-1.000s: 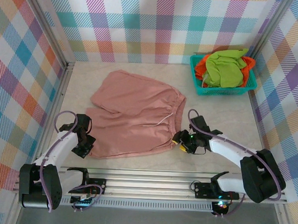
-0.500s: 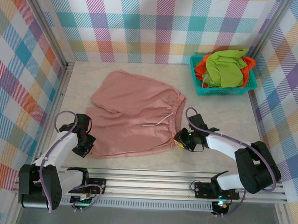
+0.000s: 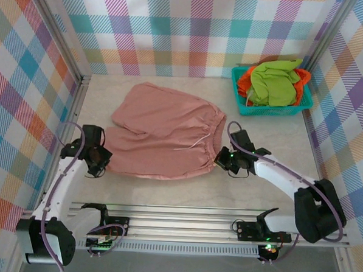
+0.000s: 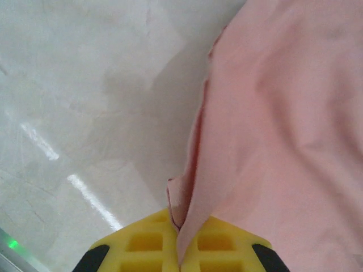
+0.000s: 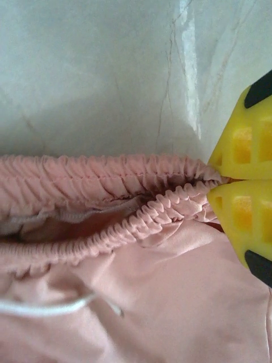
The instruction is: Fold and stack the shorts
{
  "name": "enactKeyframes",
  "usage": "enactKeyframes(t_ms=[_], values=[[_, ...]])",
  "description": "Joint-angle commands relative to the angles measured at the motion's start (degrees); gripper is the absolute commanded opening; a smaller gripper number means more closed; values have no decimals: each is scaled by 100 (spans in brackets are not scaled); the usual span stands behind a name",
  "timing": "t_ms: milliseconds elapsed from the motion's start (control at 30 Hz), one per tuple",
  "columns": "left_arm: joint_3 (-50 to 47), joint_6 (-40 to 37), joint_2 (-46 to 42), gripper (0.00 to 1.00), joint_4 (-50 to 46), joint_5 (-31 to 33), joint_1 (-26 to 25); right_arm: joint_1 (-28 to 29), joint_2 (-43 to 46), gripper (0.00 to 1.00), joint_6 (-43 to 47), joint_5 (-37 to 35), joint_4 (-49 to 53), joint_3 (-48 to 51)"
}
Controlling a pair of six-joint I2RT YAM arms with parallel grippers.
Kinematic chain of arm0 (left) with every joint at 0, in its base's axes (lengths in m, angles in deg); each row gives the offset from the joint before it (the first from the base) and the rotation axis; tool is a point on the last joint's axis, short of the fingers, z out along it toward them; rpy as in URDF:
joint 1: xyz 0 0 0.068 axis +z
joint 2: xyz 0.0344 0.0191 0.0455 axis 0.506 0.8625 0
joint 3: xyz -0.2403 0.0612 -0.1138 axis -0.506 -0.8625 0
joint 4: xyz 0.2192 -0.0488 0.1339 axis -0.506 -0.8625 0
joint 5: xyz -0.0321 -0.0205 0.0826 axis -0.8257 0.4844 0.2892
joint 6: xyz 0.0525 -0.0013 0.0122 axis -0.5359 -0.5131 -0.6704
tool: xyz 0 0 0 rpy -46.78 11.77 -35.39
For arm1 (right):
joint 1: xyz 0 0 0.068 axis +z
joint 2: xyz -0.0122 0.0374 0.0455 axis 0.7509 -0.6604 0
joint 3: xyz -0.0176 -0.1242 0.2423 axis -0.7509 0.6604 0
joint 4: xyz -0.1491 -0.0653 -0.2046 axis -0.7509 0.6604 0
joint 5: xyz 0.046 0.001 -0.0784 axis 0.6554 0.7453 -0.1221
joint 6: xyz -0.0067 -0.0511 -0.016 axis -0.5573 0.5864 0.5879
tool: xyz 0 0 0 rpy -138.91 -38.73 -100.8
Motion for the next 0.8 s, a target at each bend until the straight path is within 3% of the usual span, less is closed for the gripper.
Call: enactKeyframes(t_ms=[0, 533, 767], values=[[790, -423, -225, 0, -648, 230, 218, 35, 542, 0, 318, -64, 664, -456], [4355, -1162, 292, 0, -1514, 427, 349, 36, 1890, 0, 335, 12, 1972, -1400], [4678, -1228, 717, 0, -1162, 122, 340, 35, 1804, 0, 286, -267, 2055, -1387]])
